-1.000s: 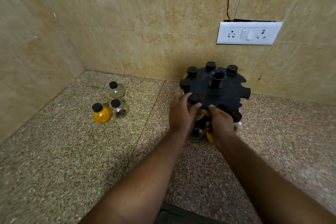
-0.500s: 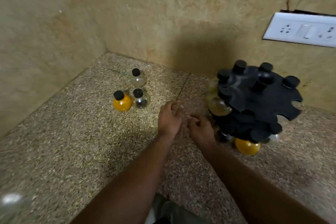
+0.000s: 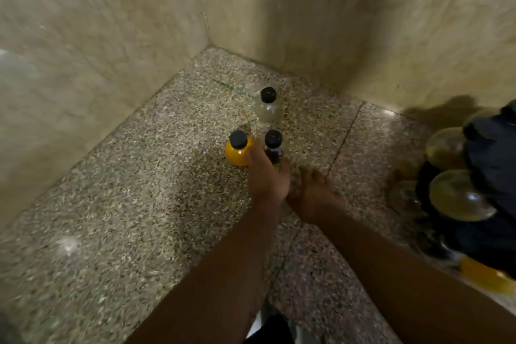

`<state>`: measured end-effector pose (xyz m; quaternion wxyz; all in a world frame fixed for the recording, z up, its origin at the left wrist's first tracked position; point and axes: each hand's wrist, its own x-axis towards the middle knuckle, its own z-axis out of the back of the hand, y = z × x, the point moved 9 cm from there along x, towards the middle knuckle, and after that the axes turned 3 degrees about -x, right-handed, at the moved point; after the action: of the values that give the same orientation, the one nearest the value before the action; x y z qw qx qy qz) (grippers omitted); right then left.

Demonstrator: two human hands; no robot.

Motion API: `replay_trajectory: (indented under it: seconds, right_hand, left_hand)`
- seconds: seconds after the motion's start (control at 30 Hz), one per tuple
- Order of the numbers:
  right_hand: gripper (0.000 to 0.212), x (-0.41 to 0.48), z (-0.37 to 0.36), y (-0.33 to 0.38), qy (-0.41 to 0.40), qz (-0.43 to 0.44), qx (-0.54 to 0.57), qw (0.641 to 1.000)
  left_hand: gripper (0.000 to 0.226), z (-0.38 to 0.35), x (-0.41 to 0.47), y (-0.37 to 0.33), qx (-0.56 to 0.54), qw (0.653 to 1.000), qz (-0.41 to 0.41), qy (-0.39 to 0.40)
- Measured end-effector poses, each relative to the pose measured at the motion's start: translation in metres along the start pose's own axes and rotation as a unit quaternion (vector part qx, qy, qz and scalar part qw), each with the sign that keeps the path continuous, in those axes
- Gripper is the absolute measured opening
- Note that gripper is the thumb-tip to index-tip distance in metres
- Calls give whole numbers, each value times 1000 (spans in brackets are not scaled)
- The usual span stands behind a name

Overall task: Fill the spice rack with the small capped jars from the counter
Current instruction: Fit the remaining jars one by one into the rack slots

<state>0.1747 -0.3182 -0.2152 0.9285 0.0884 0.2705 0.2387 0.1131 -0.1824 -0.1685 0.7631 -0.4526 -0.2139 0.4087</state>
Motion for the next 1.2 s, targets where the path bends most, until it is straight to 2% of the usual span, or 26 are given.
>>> replay_trajectory:
  seconds: [0.2,0.37,0.53,0.7,0.9,1.07,1.2]
  right_hand:
    - [105,26,-15,4,59,-22,-70,996]
    - [114,37,-23,8,60,-22,-87,994]
    - [114,38,-23,4,60,-20,-84,995]
    - [98,30,-9,-1,12,-8,-27,1000]
    - [68,-8,28,-13,-100,10,95,990]
    - [45,-55,61,-45,-202,-27,185,961]
    - [32,-95,77,-85,-240,-78,289,923]
  left_hand:
    - [62,-5,30,-2,10,999,-46,26]
    - [54,-8,45,-2,6,998,-62,17]
    - [54,-10,43,-5,1,997,-71,19]
    - [55,0,23,-14,18,996,-87,12]
    - [45,6,-6,-44,36,993,-117,4]
    - [46,-3,-41,-72,46,987,-151,8]
    - [53,-18,-78,-91,47,986,-156,25]
